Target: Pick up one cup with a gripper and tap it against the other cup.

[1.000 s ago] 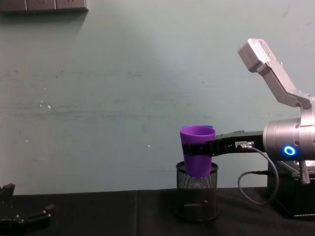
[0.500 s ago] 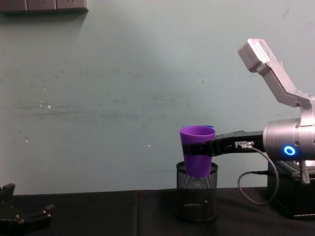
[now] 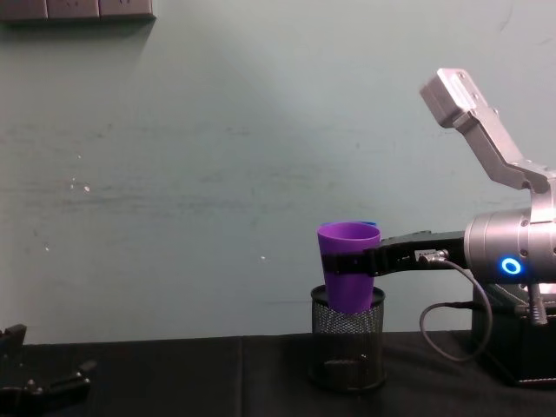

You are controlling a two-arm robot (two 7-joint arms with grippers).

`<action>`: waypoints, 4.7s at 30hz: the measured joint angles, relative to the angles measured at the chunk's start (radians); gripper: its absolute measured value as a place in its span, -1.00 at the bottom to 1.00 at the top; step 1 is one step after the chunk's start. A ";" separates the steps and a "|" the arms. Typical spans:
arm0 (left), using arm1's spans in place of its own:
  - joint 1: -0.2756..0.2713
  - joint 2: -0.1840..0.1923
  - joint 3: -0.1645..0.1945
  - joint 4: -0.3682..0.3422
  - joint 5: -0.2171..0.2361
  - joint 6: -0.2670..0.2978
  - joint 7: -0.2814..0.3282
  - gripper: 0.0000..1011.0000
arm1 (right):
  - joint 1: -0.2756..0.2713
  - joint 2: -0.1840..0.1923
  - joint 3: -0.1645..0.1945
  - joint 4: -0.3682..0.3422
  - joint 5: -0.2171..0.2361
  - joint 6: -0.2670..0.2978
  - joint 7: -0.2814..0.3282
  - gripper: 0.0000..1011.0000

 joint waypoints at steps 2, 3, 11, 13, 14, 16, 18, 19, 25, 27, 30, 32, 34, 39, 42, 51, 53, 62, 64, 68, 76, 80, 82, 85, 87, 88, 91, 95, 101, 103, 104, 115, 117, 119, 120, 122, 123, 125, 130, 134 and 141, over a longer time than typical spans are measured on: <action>0.000 0.000 0.000 0.000 0.000 0.000 0.000 0.98 | 0.000 0.000 0.000 0.000 0.000 0.000 0.000 0.44; 0.000 0.000 0.000 0.000 0.000 0.000 0.000 0.98 | 0.000 0.000 0.000 0.000 0.000 0.000 0.000 0.44; 0.000 0.000 0.000 0.000 0.000 0.000 0.000 0.98 | 0.000 0.000 0.000 0.000 0.000 0.000 0.000 0.44; 0.000 0.000 0.000 0.000 0.000 0.000 0.000 0.98 | 0.000 0.000 0.000 0.000 0.000 0.000 0.000 0.44; 0.000 0.000 0.000 0.000 0.000 0.000 0.000 0.98 | 0.000 0.000 0.000 0.000 0.000 0.000 0.000 0.44; 0.000 0.000 0.000 0.000 0.000 0.000 0.000 0.98 | 0.000 0.000 0.000 0.000 0.000 0.000 0.000 0.44; 0.000 0.000 0.000 0.000 0.000 0.000 0.000 0.98 | 0.000 0.000 0.000 0.000 0.000 0.000 0.000 0.44; 0.000 0.000 0.000 0.000 0.000 0.000 0.000 0.98 | 0.000 0.000 0.000 0.000 0.000 0.000 0.000 0.44; 0.000 0.000 0.000 0.000 0.000 0.000 0.000 0.98 | 0.000 0.000 0.000 0.000 0.000 0.000 0.000 0.44; 0.000 0.000 0.000 0.000 0.000 0.000 0.000 0.98 | 0.000 0.000 0.000 0.000 0.000 0.000 0.000 0.44; 0.000 0.000 0.000 0.000 0.000 0.000 0.000 0.98 | 0.000 0.000 0.000 0.000 0.000 0.000 0.000 0.44; 0.000 0.000 0.000 0.000 0.000 0.000 0.000 0.98 | 0.000 0.000 0.000 0.000 0.000 0.000 0.000 0.44; 0.000 0.000 0.000 0.000 0.000 0.000 0.000 0.98 | 0.000 0.000 0.000 0.000 0.000 0.000 0.000 0.44; 0.000 0.000 0.000 0.000 0.000 0.000 0.000 0.98 | 0.000 0.000 0.000 0.000 0.000 0.000 0.000 0.44; 0.000 0.000 0.000 0.000 0.000 0.000 0.000 0.98 | 0.000 0.000 0.000 0.000 0.000 0.000 0.000 0.44; 0.000 0.000 0.000 0.000 0.000 0.000 0.000 0.98 | 0.000 0.000 0.000 0.000 0.000 0.000 0.000 0.44; 0.000 0.000 0.000 0.000 0.000 0.000 0.000 0.98 | 0.000 0.000 0.000 0.000 0.000 0.000 0.000 0.44; 0.000 0.000 0.000 0.000 0.000 0.000 0.000 0.98 | 0.000 0.000 0.000 0.000 0.000 0.000 0.000 0.44; 0.000 0.000 0.000 0.000 0.000 0.000 0.000 0.98 | 0.000 0.000 0.000 0.000 0.000 0.000 0.000 0.44; 0.000 0.000 0.000 0.000 0.000 0.000 0.000 0.98 | 0.000 0.000 0.000 0.000 0.000 0.000 0.000 0.44; 0.000 0.000 0.000 0.000 0.000 0.000 0.000 0.98 | 0.000 0.000 0.000 0.000 0.000 0.000 0.000 0.44; 0.000 0.000 0.000 0.000 0.000 0.000 0.000 0.98 | 0.000 0.000 0.000 0.000 0.000 0.000 0.000 0.44; 0.000 0.000 0.000 0.000 0.000 0.000 0.000 0.98 | 0.000 0.000 0.000 0.000 0.000 0.000 0.000 0.44; 0.000 0.000 0.000 0.000 0.000 0.000 0.000 0.98 | 0.000 0.000 0.000 0.000 0.000 0.000 0.000 0.44; 0.000 0.000 0.000 0.000 0.000 0.000 0.000 0.98 | 0.000 0.000 0.000 0.000 0.000 0.000 0.000 0.44; 0.000 0.000 0.000 0.000 0.000 0.000 0.000 0.98 | 0.000 0.000 0.000 0.000 0.000 0.000 0.000 0.44; 0.000 0.000 0.000 0.000 0.000 0.000 0.000 0.98 | -0.007 0.006 0.004 -0.020 -0.003 0.002 0.012 0.44; 0.000 0.000 0.000 0.000 0.000 0.000 0.000 0.98 | -0.026 0.029 0.009 -0.069 -0.004 0.018 0.033 0.44; 0.000 0.000 0.000 0.000 0.000 0.000 0.000 0.98 | -0.062 0.073 0.013 -0.154 0.007 0.063 0.062 0.44; 0.000 0.000 0.000 0.000 0.000 0.000 0.000 0.98 | -0.071 0.085 0.014 -0.175 0.014 0.078 0.072 0.44; 0.000 0.000 0.000 0.000 0.000 0.000 0.000 0.98 | -0.080 0.097 0.014 -0.194 0.021 0.091 0.080 0.44; 0.000 0.000 0.000 0.000 0.000 0.000 0.000 0.98 | -0.165 0.174 0.015 -0.339 0.067 0.134 0.093 0.44; 0.000 0.000 0.000 0.000 0.000 0.000 0.000 0.98 | -0.187 0.186 0.018 -0.364 0.076 0.137 0.086 0.44; 0.000 0.000 0.000 0.000 0.000 0.000 0.000 0.98 | -0.200 0.194 0.019 -0.378 0.083 0.137 0.081 0.44; 0.000 0.000 0.000 0.000 0.000 0.000 0.000 0.98 | -0.213 0.201 0.019 -0.391 0.088 0.137 0.075 0.44; 0.000 0.000 0.000 0.000 0.000 0.000 0.000 0.98 | -0.230 0.210 0.019 -0.408 0.092 0.138 0.066 0.44; 0.000 0.000 0.000 0.000 0.000 0.000 0.000 0.98 | -0.230 0.210 0.019 -0.408 0.092 0.138 0.066 0.44; 0.000 0.000 0.000 0.000 0.000 0.000 0.000 0.98 | -0.247 0.217 0.019 -0.420 0.095 0.137 0.058 0.44; 0.000 0.000 0.000 0.000 0.000 0.000 0.000 0.98 | -0.276 0.230 0.015 -0.440 0.092 0.129 0.034 0.44; 0.000 0.000 0.000 0.000 0.000 0.000 0.000 0.98 | -0.297 0.236 0.014 -0.456 0.084 0.126 0.018 0.44; 0.000 0.000 0.000 0.000 0.000 0.000 0.000 0.98 | -0.334 0.234 0.014 -0.467 0.065 0.111 -0.010 0.44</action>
